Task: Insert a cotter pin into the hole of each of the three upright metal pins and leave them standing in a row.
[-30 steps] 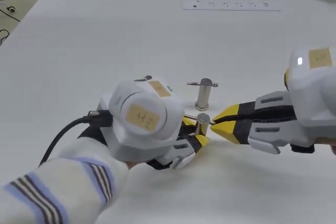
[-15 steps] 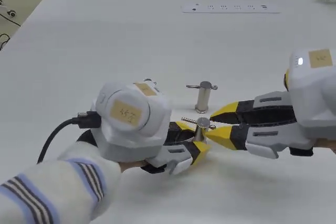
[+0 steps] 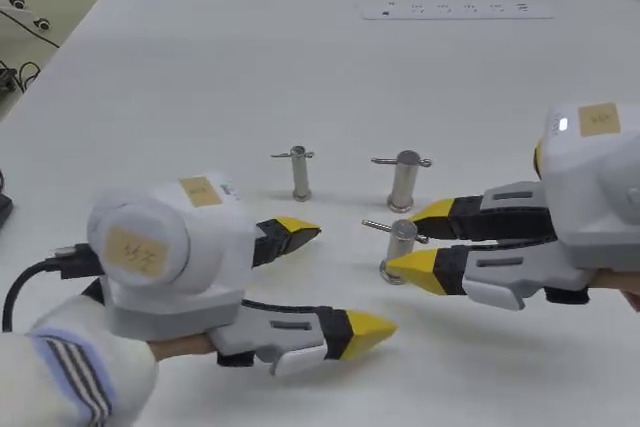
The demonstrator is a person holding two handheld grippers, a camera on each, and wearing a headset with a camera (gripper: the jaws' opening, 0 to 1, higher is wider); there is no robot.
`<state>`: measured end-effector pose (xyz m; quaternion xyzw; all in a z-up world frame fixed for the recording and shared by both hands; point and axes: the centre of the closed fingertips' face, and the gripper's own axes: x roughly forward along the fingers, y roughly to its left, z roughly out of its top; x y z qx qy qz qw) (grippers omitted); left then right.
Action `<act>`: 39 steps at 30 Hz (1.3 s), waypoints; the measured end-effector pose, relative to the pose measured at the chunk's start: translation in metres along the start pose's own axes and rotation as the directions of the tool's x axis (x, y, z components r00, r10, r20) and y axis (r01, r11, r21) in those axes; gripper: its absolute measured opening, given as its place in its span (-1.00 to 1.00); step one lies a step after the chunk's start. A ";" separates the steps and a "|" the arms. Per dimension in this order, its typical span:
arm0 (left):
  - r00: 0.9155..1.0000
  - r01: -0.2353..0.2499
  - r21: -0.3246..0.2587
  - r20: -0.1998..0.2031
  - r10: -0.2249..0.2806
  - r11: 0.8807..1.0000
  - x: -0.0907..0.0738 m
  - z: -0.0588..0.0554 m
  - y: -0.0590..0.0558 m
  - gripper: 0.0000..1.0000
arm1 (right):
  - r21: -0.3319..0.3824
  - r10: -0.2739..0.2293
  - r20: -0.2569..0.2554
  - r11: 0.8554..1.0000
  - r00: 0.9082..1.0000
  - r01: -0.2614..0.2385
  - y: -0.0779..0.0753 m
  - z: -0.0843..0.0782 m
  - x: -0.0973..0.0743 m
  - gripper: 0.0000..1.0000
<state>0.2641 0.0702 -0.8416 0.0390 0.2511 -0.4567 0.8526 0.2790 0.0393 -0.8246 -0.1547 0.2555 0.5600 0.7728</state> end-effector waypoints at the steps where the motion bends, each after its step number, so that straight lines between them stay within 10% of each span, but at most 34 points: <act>1: 1.000 0.000 -0.004 0.007 0.000 1.000 -0.003 0.000 0.000 0.43 | 0.003 0.001 0.004 1.000 1.000 -0.001 0.000 0.000 0.000 -0.53; 8: 0.998 -0.011 -0.086 0.057 0.016 0.996 -0.012 0.003 0.004 0.51 | 0.008 -0.004 -0.001 1.000 1.000 0.004 -0.005 -0.001 0.003 -0.54; 14: 0.998 -0.002 -0.095 0.058 0.008 0.995 -0.014 0.004 0.000 0.99 | 0.003 0.008 -0.012 1.000 1.000 -0.008 -0.005 -0.003 0.007 -0.56; 39: 1.000 0.011 -0.045 0.003 -0.011 0.999 -0.025 0.004 -0.011 0.98 | -0.052 0.100 -0.009 0.994 0.995 -0.101 -0.005 -0.008 0.008 -0.73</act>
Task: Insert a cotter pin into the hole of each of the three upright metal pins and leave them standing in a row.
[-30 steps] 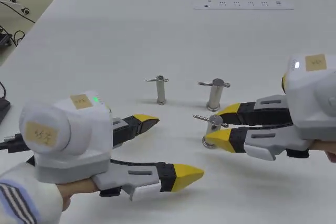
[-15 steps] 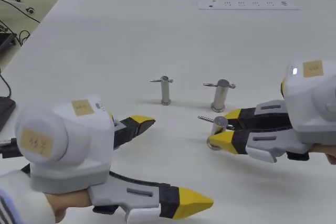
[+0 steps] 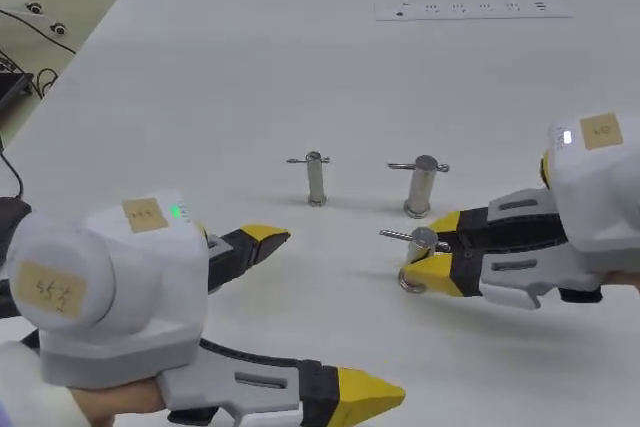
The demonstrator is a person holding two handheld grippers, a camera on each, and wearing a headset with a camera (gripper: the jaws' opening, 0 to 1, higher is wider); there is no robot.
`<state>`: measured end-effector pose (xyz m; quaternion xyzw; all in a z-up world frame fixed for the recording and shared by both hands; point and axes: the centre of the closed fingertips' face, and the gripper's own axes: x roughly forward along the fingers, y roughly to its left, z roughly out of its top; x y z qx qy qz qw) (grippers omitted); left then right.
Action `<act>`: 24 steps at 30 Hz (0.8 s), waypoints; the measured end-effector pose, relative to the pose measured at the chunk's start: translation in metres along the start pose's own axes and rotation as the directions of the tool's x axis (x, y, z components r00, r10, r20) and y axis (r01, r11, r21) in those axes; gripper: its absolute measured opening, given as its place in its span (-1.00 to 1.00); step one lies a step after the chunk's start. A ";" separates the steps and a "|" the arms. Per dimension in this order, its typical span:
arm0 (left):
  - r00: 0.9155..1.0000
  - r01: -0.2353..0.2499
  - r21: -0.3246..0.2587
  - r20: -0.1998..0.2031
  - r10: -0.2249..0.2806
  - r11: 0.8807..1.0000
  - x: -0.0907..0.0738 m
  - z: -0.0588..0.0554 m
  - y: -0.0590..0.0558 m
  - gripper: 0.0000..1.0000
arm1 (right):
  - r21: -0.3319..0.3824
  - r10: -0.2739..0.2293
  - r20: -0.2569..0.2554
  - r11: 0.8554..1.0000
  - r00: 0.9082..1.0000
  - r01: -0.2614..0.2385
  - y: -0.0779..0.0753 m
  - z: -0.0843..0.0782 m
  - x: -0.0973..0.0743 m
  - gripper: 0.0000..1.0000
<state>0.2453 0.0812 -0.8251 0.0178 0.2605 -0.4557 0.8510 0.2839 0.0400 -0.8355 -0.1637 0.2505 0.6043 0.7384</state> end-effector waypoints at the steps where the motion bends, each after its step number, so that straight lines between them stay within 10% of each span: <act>1: 1.000 0.000 0.003 -0.005 0.000 1.000 -0.001 -0.001 0.000 0.97 | -0.014 0.012 -0.005 1.000 1.000 -0.012 -0.001 -0.001 -0.002 -0.74; 24: 0.996 -0.076 -0.026 -0.045 0.075 0.997 -0.014 -0.006 0.005 0.98 | -0.084 0.026 0.052 0.996 0.998 -0.021 -0.085 -0.016 -0.075 -0.74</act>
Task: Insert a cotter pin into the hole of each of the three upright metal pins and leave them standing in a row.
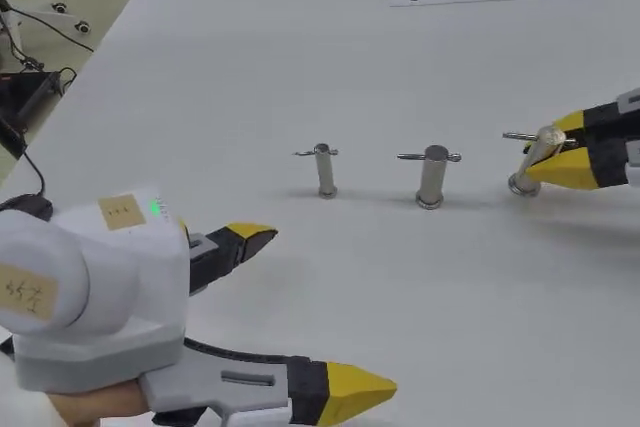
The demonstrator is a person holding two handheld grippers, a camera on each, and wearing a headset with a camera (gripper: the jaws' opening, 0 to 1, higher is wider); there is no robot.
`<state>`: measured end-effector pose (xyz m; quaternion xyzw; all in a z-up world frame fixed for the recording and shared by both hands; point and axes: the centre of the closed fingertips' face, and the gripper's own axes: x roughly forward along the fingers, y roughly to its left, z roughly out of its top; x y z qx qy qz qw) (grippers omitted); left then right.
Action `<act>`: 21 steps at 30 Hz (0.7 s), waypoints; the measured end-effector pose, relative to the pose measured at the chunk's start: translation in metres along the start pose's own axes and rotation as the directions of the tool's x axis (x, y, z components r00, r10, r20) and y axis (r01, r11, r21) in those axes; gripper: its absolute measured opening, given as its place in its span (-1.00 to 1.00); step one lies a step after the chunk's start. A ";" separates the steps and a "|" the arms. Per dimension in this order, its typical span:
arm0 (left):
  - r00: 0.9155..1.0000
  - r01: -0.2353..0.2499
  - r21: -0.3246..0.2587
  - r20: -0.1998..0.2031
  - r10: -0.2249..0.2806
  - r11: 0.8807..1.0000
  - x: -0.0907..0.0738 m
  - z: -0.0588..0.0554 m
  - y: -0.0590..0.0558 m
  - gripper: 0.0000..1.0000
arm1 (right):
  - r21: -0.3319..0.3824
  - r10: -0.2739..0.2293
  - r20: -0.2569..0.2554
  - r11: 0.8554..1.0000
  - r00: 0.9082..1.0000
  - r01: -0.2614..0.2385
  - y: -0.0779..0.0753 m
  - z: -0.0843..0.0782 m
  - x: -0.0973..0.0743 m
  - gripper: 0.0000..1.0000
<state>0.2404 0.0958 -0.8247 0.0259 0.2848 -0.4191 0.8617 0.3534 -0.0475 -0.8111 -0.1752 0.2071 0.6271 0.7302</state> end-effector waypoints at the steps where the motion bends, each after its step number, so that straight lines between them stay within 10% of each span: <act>1: 1.000 -0.010 0.006 -0.007 0.010 1.000 -0.001 -0.001 0.001 0.98 | -0.014 0.011 -0.006 1.000 1.000 -0.011 0.000 -0.003 0.000 -0.74; 21: 0.998 -0.052 -0.027 -0.029 0.051 0.998 -0.002 0.003 0.000 0.98 | -0.029 0.101 -0.015 0.994 0.995 -0.101 -0.011 -0.029 0.001 -0.74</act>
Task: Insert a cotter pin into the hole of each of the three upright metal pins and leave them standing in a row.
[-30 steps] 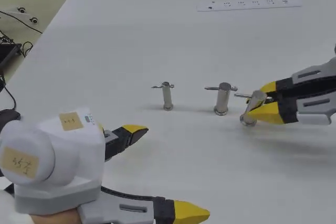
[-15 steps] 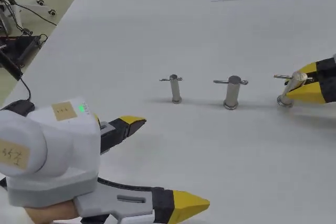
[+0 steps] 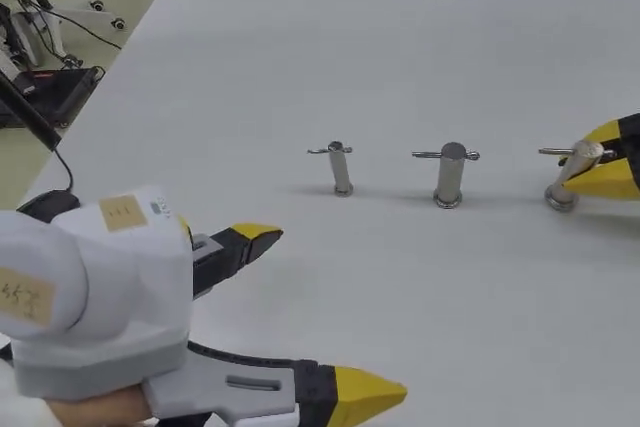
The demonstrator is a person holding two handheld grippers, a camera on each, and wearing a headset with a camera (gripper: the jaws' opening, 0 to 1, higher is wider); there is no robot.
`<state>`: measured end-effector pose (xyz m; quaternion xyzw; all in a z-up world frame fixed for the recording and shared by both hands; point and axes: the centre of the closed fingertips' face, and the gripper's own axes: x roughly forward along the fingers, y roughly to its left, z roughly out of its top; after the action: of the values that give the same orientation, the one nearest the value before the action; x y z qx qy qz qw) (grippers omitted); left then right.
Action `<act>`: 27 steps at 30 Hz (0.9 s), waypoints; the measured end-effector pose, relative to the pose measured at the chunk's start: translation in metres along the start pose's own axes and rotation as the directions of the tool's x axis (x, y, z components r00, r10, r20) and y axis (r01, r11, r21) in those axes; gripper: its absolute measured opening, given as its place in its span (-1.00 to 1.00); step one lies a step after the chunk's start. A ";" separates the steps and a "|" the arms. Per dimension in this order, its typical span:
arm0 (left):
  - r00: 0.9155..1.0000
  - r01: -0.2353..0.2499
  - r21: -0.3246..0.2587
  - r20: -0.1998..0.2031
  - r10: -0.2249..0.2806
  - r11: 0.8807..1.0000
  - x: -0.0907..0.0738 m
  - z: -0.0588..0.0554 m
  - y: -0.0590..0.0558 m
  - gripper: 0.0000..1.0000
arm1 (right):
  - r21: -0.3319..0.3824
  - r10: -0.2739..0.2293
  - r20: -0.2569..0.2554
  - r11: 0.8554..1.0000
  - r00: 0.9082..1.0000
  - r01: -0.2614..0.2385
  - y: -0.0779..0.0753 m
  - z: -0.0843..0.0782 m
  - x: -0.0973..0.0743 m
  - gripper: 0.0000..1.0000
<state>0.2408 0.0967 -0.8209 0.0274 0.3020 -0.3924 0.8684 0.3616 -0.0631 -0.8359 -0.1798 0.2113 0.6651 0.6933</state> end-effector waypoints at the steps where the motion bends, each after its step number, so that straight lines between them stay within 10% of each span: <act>1: 1.000 -0.002 0.000 0.003 0.002 1.000 0.000 0.002 0.000 0.98 | 0.003 0.009 -0.001 1.000 1.000 -0.009 0.000 -0.001 0.000 -0.74; 22: 1.000 -0.019 -0.019 0.001 0.019 1.000 -0.002 -0.001 0.001 0.97 | 0.011 0.022 -0.069 1.000 0.997 -0.022 0.003 -0.007 0.007 -0.69; 27: 1.000 -0.023 -0.028 0.006 0.023 0.999 -0.002 -0.002 0.002 0.98 | 0.050 -0.003 -0.070 0.999 0.998 0.007 -0.001 -0.012 0.007 -0.42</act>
<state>0.2403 0.1000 -0.8221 0.0173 0.3046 -0.3783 0.8740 0.3624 -0.0639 -0.8496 -0.1860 0.2514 0.6512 0.6915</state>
